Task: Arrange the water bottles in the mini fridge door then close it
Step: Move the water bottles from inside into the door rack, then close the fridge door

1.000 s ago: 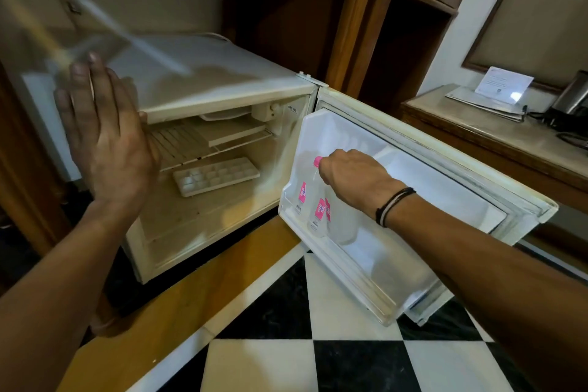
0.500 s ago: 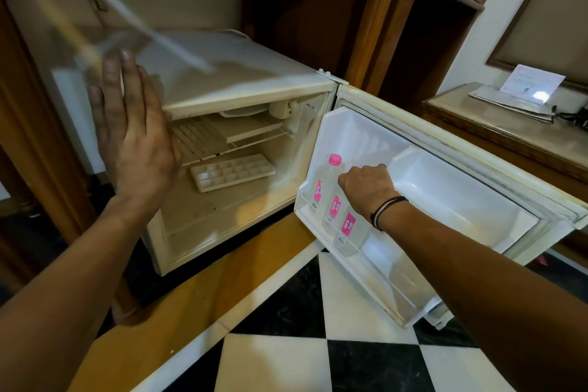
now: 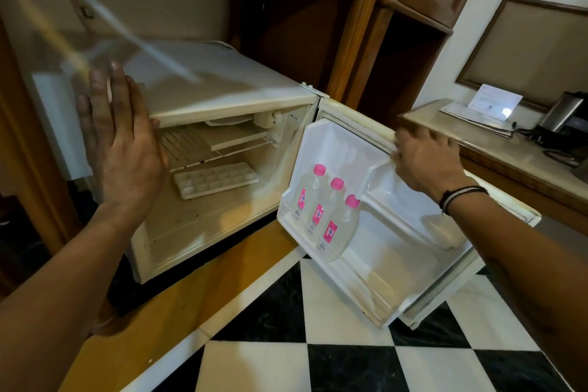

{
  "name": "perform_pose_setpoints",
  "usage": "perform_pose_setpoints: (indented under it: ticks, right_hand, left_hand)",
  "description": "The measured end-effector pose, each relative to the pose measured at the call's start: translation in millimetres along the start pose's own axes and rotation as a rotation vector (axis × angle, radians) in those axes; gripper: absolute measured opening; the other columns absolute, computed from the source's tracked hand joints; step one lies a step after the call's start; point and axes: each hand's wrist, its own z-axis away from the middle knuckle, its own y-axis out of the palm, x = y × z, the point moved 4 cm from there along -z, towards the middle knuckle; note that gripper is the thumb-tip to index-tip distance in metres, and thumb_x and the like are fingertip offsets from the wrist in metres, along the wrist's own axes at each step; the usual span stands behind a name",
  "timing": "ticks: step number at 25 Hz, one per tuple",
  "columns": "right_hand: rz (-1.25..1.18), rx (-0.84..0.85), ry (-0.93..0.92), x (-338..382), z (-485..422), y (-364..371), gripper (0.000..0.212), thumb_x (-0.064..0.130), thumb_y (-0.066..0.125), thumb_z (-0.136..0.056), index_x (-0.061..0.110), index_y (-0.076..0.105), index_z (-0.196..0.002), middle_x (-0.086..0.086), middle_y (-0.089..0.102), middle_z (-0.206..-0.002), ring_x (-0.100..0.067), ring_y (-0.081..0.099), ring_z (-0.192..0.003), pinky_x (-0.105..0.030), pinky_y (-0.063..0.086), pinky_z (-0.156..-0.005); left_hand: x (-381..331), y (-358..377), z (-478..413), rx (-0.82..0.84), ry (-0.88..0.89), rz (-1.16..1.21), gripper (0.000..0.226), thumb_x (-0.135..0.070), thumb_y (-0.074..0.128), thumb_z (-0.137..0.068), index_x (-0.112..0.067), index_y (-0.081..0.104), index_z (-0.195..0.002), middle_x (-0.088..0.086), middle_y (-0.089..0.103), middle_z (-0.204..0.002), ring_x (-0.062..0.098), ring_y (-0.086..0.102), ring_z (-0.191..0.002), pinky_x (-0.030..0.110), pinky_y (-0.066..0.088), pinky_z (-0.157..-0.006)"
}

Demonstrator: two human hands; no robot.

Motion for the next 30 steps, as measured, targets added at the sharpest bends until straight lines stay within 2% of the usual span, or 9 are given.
perform_pose_setpoints:
  ticks: [2, 4, 13, 16, 19, 22, 25, 27, 30]
  right_hand:
    - [0.045, 0.173, -0.01, -9, 10, 9, 0.052, 0.036, 0.041, -0.108, 0.02, 0.031, -0.156, -0.022, 0.043, -0.146, -0.049, 0.052, -0.122, -0.057, 0.046, -0.102]
    - [0.075, 0.167, -0.042, -6, 15, 5, 0.053, 0.036, 0.04, -0.108, 0.02, 0.027, -0.157, -0.022, 0.041, -0.148, -0.047, 0.052, -0.123, -0.056, 0.046, -0.1]
    - [0.119, 0.257, -0.17, 44, 33, -41, 0.049, 0.046, 0.05, -0.104, 0.014, 0.051, -0.141, -0.01, 0.055, -0.118, -0.028, 0.058, -0.096, -0.036, 0.046, -0.072]
    - [0.106, 0.252, -0.238, 72, 36, -59, 0.042, 0.043, 0.051, -0.104, 0.014, 0.057, -0.135, -0.005, 0.05, -0.102, -0.024, 0.052, -0.091, -0.036, 0.047, -0.076]
    - [0.075, 0.23, -0.351, 103, 41, -72, 0.038, 0.047, 0.051, -0.103, 0.02, 0.06, -0.128, -0.002, 0.055, -0.103, -0.022, 0.054, -0.096, -0.036, 0.048, -0.079]
    - [-0.031, 0.122, -0.446, 137, 46, -75, 0.049, 0.059, 0.041, -0.102, 0.028, 0.066, -0.129, -0.003, 0.068, -0.116, -0.026, 0.062, -0.108, -0.04, 0.052, -0.083]
    - [-0.173, -0.043, -0.548, 165, 44, -74, 0.062, 0.064, 0.023, -0.104, 0.029, 0.07, -0.122, -0.003, 0.072, -0.109, -0.026, 0.061, -0.108, -0.044, 0.054, -0.089]
    - [-0.281, -0.055, -0.583, 183, 37, -66, 0.064, 0.06, 0.016, -0.106, 0.029, 0.067, -0.13, -0.005, 0.07, -0.122, -0.027, 0.059, -0.122, -0.046, 0.05, -0.102]
    - [-0.363, -0.139, -0.589, 218, 22, -51, 0.059, 0.048, 0.016, -0.111, 0.021, 0.048, -0.152, -0.008, 0.048, -0.157, -0.028, 0.038, -0.15, -0.047, 0.032, -0.123]
  left_hand:
    - [-2, -4, -1, -0.015, 0.017, -0.026, 0.068, -0.037, 0.023, -0.121, -0.02, -0.004, -0.182, 0.003, -0.008, -0.19, 0.02, -0.018, -0.174, 0.05, 0.001, -0.142]
    - [-6, -10, 0, 0.0, 0.019, -0.031, 0.067, -0.035, 0.022, -0.122, -0.018, -0.003, -0.182, 0.004, -0.007, -0.19, 0.022, -0.016, -0.174, 0.051, 0.003, -0.142]
    - [-18, -41, -5, 0.092, 0.066, -0.089, 0.065, -0.029, 0.027, -0.12, -0.004, 0.013, -0.179, 0.006, -0.013, -0.189, 0.02, -0.024, -0.172, 0.042, -0.014, -0.139]
    - [-18, -51, -9, 0.126, 0.112, -0.071, 0.065, -0.024, 0.031, -0.118, -0.001, 0.02, -0.177, 0.01, -0.005, -0.189, 0.021, -0.021, -0.173, 0.047, -0.007, -0.141]
    - [-21, -58, -14, 0.18, 0.142, -0.043, 0.064, -0.022, 0.034, -0.116, 0.004, 0.028, -0.174, 0.016, 0.006, -0.188, 0.025, -0.014, -0.175, 0.051, 0.0, -0.142]
    - [-24, -71, -22, 0.257, 0.137, -0.022, 0.063, -0.023, 0.042, -0.112, 0.006, 0.041, -0.168, 0.018, 0.016, -0.187, 0.032, -0.002, -0.176, 0.053, 0.002, -0.141]
    - [-28, -81, -36, 0.386, 0.188, -0.058, 0.049, -0.017, 0.056, -0.108, 0.004, 0.064, -0.151, 0.019, 0.042, -0.177, 0.037, 0.021, -0.172, 0.056, 0.019, -0.139]
    - [-28, -85, -52, 0.564, 0.121, -0.026, 0.043, -0.017, 0.055, -0.111, -0.002, 0.068, -0.15, 0.013, 0.046, -0.176, 0.032, 0.026, -0.171, 0.049, 0.02, -0.138]
    - [-27, -88, -73, 0.838, -0.103, 0.127, 0.046, -0.018, 0.04, -0.12, -0.002, 0.06, -0.158, 0.007, 0.039, -0.18, 0.023, 0.021, -0.17, 0.033, 0.012, -0.133]
